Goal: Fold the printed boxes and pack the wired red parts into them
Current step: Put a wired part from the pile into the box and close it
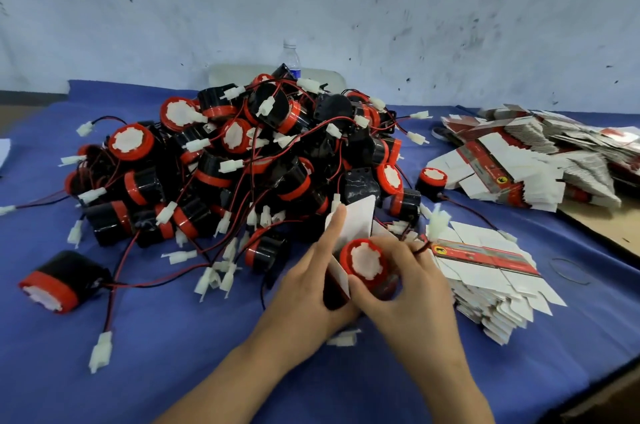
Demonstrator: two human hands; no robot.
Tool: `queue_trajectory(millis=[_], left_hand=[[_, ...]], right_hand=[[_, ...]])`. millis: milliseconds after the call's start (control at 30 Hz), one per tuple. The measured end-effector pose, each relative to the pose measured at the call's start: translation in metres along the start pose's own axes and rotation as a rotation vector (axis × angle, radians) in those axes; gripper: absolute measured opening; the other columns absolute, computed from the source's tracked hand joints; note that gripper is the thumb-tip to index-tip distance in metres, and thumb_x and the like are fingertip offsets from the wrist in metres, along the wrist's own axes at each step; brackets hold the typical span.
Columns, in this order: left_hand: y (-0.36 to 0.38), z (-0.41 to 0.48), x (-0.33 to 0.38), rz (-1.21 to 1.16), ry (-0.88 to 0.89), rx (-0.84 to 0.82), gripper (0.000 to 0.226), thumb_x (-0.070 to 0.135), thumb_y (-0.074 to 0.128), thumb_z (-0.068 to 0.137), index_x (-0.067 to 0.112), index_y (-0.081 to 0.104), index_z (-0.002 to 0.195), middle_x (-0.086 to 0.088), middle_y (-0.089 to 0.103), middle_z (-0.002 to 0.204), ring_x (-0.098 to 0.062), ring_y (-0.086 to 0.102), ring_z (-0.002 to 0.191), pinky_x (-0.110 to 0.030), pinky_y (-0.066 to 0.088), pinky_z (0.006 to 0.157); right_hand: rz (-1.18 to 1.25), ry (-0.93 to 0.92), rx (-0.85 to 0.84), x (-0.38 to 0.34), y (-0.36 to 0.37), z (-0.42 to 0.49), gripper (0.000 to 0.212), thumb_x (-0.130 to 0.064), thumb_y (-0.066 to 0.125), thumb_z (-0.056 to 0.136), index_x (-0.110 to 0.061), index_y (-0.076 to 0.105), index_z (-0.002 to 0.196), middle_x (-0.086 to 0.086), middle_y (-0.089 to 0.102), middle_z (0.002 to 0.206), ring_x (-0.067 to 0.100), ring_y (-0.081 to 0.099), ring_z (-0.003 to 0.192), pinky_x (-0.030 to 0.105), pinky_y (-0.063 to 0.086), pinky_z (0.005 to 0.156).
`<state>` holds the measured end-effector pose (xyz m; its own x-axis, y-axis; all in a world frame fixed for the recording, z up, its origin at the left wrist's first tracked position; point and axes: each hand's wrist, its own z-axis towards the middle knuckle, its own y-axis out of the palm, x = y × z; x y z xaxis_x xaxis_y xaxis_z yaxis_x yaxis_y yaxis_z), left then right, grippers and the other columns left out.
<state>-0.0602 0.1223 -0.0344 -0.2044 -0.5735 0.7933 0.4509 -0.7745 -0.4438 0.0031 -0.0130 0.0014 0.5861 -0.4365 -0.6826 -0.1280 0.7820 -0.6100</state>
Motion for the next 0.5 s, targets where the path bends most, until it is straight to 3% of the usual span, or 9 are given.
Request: queue_trajectory(millis=[67,133,167,267,367,433,500], left_hand=[[-0.002,-0.001,-0.001,0.023,0.034,-0.005,0.093,0.030,0.075,0.081,0.067,0.013,0.139,0.040,0.041,0.128,0.017,0.042,0.118,0.000,0.032,0.093],[-0.003,-0.001,0.001,0.053,0.078,-0.015,0.079,0.028,0.072,0.084,0.064,0.026,0.137,0.031,0.039,0.135,0.013,0.040,0.123,0.000,0.029,0.095],[-0.003,-0.001,0.003,0.072,0.090,-0.013,0.069,0.029,0.071,0.085,0.061,0.034,0.134,0.028,0.035,0.140,0.011,0.039,0.124,0.000,0.028,0.095],[-0.002,0.001,0.004,0.168,0.093,0.024,0.034,0.028,0.071,0.086,0.043,0.058,0.113,0.017,0.026,0.150,0.007,0.046,0.117,-0.007,0.036,0.094],[-0.001,0.002,0.006,0.265,0.083,0.087,0.018,0.030,0.072,0.084,0.026,0.064,0.099,0.009,0.037,0.145,-0.004,0.057,0.104,-0.026,0.051,0.088],[-0.002,0.003,0.007,0.301,0.090,0.123,0.017,0.033,0.072,0.083,0.029,0.058,0.091,0.010,0.046,0.127,-0.005,0.058,0.093,-0.030,0.054,0.079],[-0.005,0.002,0.006,0.318,0.063,0.111,0.023,0.036,0.071,0.083,0.034,0.048,0.088,0.012,0.043,0.111,-0.005,0.056,0.088,-0.031,0.053,0.076]], right_hand=[[-0.111,0.014,-0.105,0.005,0.000,0.003,0.044,-0.042,0.071,0.074,-0.030,0.065,0.116,-0.010,0.057,0.110,0.011,0.054,0.105,0.014,0.041,0.088],[-0.219,-0.025,-0.175,0.008,0.000,0.005,0.034,-0.043,0.063,0.084,-0.029,0.068,0.115,-0.007,0.059,0.111,0.017,0.052,0.112,0.036,0.041,0.099],[-0.260,-0.051,-0.199,0.009,0.000,0.005,0.032,-0.042,0.058,0.088,-0.030,0.067,0.116,-0.007,0.059,0.111,0.018,0.050,0.113,0.039,0.039,0.100],[-0.310,-0.108,-0.216,0.013,0.005,0.004,0.028,-0.036,0.048,0.095,-0.036,0.061,0.120,-0.014,0.058,0.111,0.009,0.039,0.103,0.036,0.034,0.098],[-0.065,-0.178,-0.126,0.007,0.005,0.002,0.037,-0.017,0.055,0.094,-0.041,0.058,0.122,-0.016,0.053,0.123,0.001,0.042,0.116,0.018,0.037,0.097],[0.046,-0.246,0.083,0.000,-0.002,0.001,0.041,-0.008,0.055,0.094,-0.039,0.059,0.120,-0.014,0.056,0.119,-0.001,0.050,0.115,0.008,0.038,0.090],[0.104,-0.274,0.335,-0.001,-0.009,0.001,0.040,-0.012,0.051,0.094,-0.040,0.058,0.121,-0.014,0.061,0.106,0.001,0.059,0.099,0.005,0.039,0.080]])
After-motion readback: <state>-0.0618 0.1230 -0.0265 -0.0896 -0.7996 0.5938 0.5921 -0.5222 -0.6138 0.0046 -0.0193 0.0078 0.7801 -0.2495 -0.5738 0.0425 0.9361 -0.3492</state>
